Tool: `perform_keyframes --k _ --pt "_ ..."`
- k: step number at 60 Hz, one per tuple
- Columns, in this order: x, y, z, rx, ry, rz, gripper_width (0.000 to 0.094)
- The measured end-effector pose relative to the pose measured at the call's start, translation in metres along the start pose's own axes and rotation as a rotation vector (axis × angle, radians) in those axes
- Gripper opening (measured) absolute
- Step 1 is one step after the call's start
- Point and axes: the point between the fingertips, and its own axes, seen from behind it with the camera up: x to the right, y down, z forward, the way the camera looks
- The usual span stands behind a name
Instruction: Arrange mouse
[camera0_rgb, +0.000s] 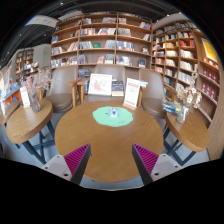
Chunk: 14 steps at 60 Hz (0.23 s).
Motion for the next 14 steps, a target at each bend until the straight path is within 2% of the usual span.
perform_keyframes --k 14 --pt "0.0041 0.0044 -0.0023 0.013 0.015 -0.023 0.0853"
